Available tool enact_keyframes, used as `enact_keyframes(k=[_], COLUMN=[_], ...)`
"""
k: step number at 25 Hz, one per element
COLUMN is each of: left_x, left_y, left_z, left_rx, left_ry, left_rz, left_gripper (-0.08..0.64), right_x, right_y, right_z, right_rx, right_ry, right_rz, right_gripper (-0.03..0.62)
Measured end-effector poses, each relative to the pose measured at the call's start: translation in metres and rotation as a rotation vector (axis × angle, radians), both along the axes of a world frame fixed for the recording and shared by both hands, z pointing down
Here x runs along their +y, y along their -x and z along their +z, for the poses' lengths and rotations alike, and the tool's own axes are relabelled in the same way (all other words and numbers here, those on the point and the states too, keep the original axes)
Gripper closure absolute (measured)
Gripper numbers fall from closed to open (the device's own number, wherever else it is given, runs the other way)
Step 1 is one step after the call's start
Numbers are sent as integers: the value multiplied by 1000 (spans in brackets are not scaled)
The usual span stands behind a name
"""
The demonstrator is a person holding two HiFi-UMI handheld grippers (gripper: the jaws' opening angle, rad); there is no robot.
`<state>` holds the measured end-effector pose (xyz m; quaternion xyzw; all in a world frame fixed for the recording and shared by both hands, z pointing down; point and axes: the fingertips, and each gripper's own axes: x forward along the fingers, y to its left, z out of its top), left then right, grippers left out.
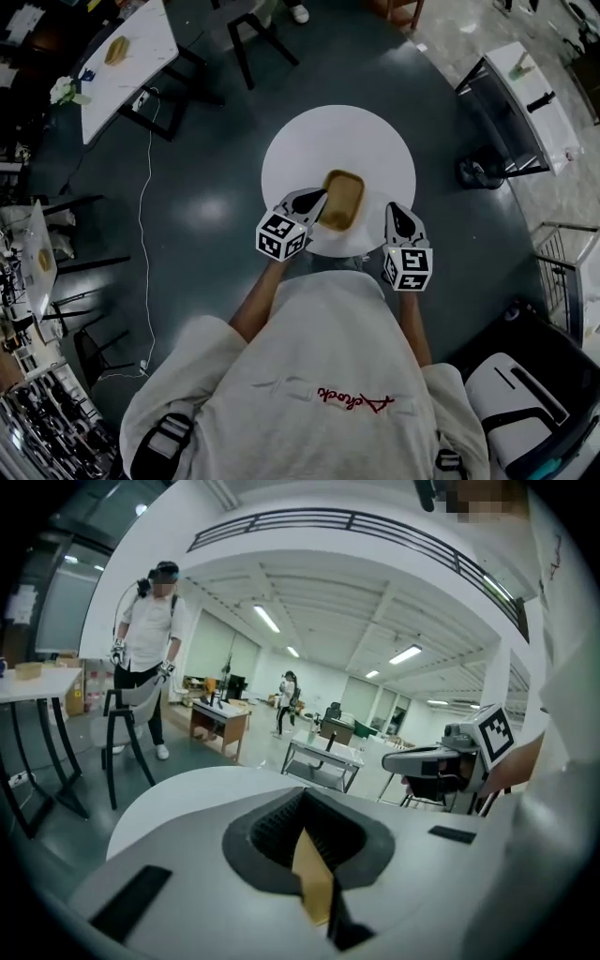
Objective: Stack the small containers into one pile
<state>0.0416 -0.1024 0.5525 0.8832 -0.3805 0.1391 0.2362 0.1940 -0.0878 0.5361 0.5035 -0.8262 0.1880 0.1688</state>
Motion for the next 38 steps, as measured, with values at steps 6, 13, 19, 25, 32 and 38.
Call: enact_keyframes(k=[6, 13, 19, 25, 32, 38], left_x=[11, 22, 34, 50, 68, 79], left_y=[7, 6, 35, 74, 90, 96], left_z=[-20, -32, -52, -68, -79, -85], left_rx=[-8, 38, 58, 76, 101, 119], left_ry=[-40, -51, -109, -143, -180, -191], left_rz=[-41, -14, 25, 37, 76, 84], left_gripper=[549, 549, 549, 549, 549, 549], right_x=[-9, 9, 33, 57, 81, 97], right_y=[11, 26, 58, 86, 104, 105], right_z=[-30, -40, -47, -56, -62, -61], right_rx=[6, 3, 19, 30, 29, 33], right_ry=[-85, -98, -103, -111, -139, -138], right_rz=[-60, -43, -9, 54, 111, 144], right_gripper=[572, 572, 572, 572, 572, 572])
